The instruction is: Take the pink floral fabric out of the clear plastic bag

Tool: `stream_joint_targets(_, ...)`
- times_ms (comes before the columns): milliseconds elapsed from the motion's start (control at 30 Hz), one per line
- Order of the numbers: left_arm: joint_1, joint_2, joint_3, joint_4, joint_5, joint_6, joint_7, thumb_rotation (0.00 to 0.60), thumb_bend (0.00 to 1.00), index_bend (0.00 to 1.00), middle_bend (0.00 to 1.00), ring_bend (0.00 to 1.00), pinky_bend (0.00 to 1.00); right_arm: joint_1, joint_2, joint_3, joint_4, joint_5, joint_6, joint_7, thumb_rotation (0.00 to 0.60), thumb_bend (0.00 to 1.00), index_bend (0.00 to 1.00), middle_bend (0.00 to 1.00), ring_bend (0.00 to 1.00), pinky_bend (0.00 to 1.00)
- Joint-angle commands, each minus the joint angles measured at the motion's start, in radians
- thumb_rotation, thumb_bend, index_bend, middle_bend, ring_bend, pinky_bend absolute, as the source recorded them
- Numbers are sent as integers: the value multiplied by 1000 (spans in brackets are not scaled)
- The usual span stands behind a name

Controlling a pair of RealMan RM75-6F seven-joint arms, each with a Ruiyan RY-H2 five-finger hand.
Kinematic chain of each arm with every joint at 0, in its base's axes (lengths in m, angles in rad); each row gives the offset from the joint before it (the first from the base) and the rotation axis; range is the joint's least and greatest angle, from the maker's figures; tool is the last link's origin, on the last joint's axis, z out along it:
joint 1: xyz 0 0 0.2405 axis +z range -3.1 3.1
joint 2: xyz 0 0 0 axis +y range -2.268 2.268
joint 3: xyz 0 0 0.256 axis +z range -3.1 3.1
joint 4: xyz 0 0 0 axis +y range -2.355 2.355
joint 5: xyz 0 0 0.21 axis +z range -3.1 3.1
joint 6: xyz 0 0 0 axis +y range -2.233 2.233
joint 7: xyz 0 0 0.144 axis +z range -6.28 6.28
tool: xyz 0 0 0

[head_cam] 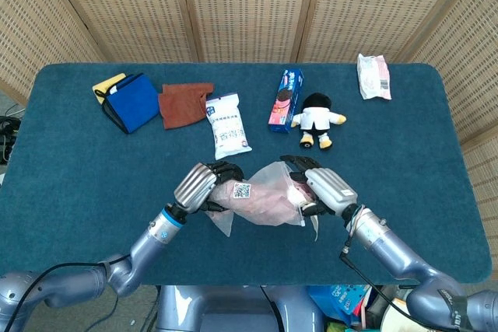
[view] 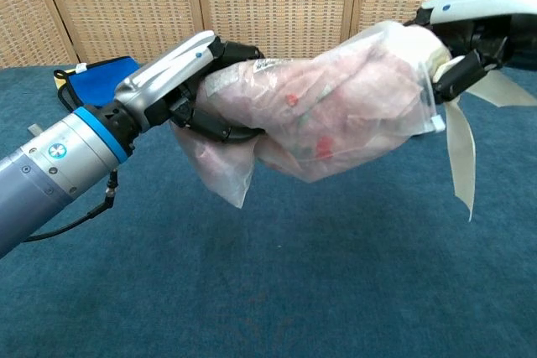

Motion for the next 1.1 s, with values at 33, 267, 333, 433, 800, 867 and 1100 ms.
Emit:
stream_joint_targets(33, 17, 24, 45, -22, -19, -68, -39, 600, 426, 304, 117, 79, 261, -3, -68, -37, 78, -11, -28, 12, 600, 783, 691, 90, 0, 0)
stream_joint_targets(267, 35, 102, 112, -76, -36, -182, -59, 600, 414, 0, 0, 0, 0, -12, -155, -73, 219, -46, -72, 72, 600, 783, 691, 90, 0, 0)
stream_joint_targets(333, 45, 120, 119, -83, -36, -182, -59, 600, 413, 0, 0, 0, 0, -16, -169, -79, 252, -55, -84, 97, 600, 783, 691, 91, 0, 0)
stream_joint_targets(433, 58, 149, 124, -67, -27, -171, -42, 600, 413, 0, 0, 0, 0, -25, -180, -88, 290, -76, -94, 133, 600, 783, 691, 95, 0, 0)
stream_joint_targets(800, -29, 261, 119, -47, -30, -359, 61, 600, 417, 139, 0, 0, 0, -46, -169, -105, 322, -163, -86, 209, 600, 783, 691, 98, 0, 0)
stream_joint_targets(867, -40, 250, 114, -41, -35, -382, 65, 600, 419, 197, 0, 0, 0, -48, -167, -107, 323, -171, -83, 215, 600, 783, 691, 98, 0, 0)
stream_joint_targets(1100, -63, 149, 82, 48, -49, -403, 70, 600, 420, 354, 0, 0, 0, -54, -161, -114, 327, -186, -79, 228, 600, 783, 691, 99, 0, 0)
